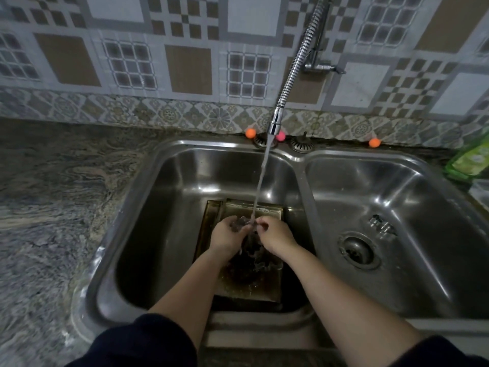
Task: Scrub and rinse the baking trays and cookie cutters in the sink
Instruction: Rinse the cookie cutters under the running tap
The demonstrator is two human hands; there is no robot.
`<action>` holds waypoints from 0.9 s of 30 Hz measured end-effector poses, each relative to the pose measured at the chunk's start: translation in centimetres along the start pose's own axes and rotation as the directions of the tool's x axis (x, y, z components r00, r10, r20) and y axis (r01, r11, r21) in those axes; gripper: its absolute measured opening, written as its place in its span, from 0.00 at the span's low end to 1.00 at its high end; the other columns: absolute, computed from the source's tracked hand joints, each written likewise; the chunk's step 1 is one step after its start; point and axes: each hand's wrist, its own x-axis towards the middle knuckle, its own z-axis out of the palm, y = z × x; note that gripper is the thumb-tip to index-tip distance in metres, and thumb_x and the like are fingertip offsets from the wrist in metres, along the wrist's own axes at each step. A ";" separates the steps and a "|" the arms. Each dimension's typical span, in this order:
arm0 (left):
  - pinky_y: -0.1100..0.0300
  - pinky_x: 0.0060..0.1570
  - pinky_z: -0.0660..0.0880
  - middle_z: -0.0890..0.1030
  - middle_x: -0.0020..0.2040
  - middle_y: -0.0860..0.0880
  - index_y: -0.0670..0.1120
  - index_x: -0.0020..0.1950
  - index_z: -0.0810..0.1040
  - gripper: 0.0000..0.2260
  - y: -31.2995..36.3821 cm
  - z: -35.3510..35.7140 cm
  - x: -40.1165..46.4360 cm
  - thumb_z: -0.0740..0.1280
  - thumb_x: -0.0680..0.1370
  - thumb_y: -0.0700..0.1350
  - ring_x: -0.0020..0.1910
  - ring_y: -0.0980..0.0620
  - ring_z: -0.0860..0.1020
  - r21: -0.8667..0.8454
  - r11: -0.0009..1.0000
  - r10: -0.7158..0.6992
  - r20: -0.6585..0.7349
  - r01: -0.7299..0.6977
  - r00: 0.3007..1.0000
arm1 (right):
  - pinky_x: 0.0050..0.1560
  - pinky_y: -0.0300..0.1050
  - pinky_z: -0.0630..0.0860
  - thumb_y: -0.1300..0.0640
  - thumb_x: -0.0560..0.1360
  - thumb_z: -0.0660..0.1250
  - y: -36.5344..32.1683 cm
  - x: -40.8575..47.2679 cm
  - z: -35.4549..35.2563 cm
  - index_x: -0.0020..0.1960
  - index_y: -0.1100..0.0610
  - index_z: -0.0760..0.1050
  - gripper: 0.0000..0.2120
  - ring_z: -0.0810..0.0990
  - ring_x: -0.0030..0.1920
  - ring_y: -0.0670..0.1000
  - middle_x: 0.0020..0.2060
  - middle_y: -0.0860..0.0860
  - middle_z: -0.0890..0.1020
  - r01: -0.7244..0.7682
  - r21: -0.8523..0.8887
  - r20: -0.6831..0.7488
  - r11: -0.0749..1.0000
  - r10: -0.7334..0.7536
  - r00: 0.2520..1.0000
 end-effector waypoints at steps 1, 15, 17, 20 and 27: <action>0.60 0.58 0.71 0.73 0.68 0.45 0.44 0.75 0.64 0.28 0.0 0.0 0.0 0.69 0.77 0.46 0.65 0.48 0.74 0.002 1.000 0.016 -0.005 -0.016 1.000 | 0.55 0.40 0.72 0.56 0.81 0.58 -0.4 0.1 -0.2 0.67 0.53 0.73 0.15 0.76 0.60 0.50 0.62 0.50 0.77 -0.029 0.129 -0.027 0.991 0.033 0.999; 0.68 0.40 0.77 0.82 0.55 0.52 0.47 0.68 0.74 0.26 -0.8 -0.3 -0.8 0.75 0.70 0.38 0.49 0.58 0.80 -0.004 0.982 0.188 0.006 -0.188 0.982 | 0.48 0.43 0.80 0.63 0.75 0.69 -1.1 -1.0 -1.7 0.54 0.53 0.77 0.10 0.79 0.53 0.49 0.51 0.50 0.80 -0.017 0.461 0.026 0.887 0.005 1.000; 0.70 0.38 0.76 0.83 0.50 0.53 0.45 0.64 0.77 0.21 -0.4 0.0 -1.0 0.72 0.72 0.34 0.44 0.61 0.81 -0.030 0.972 0.232 0.016 -0.232 0.972 | 0.50 0.44 0.80 0.58 0.75 0.70 -1.0 -1.2 -2.1 0.55 0.53 0.76 0.10 0.79 0.53 0.49 0.52 0.50 0.81 -0.013 0.449 0.042 0.893 -0.006 0.999; 0.72 0.39 0.76 0.83 0.47 0.55 0.46 0.62 0.78 0.22 0.5 0.3 -1.6 0.67 0.73 0.27 0.44 0.66 0.81 -0.041 0.948 0.316 0.025 -0.315 0.949 | 0.53 0.50 0.80 0.48 0.74 0.70 -0.8 -1.2 -2.9 0.59 0.56 0.76 0.17 0.81 0.54 0.52 0.53 0.53 0.82 -0.164 0.566 0.206 0.808 0.054 0.977; 0.69 0.48 0.77 0.81 0.55 0.52 0.48 0.69 0.72 0.24 2.7 1.9 -1.4 0.65 0.76 0.30 0.49 0.66 0.79 0.093 0.885 0.460 -0.027 -0.456 0.888 | 0.64 0.53 0.74 0.59 0.73 0.73 0.0 -1.3 -6.8 0.56 0.55 0.76 0.13 0.80 0.57 0.54 0.52 0.55 0.82 -0.168 0.637 0.283 0.752 -0.026 0.959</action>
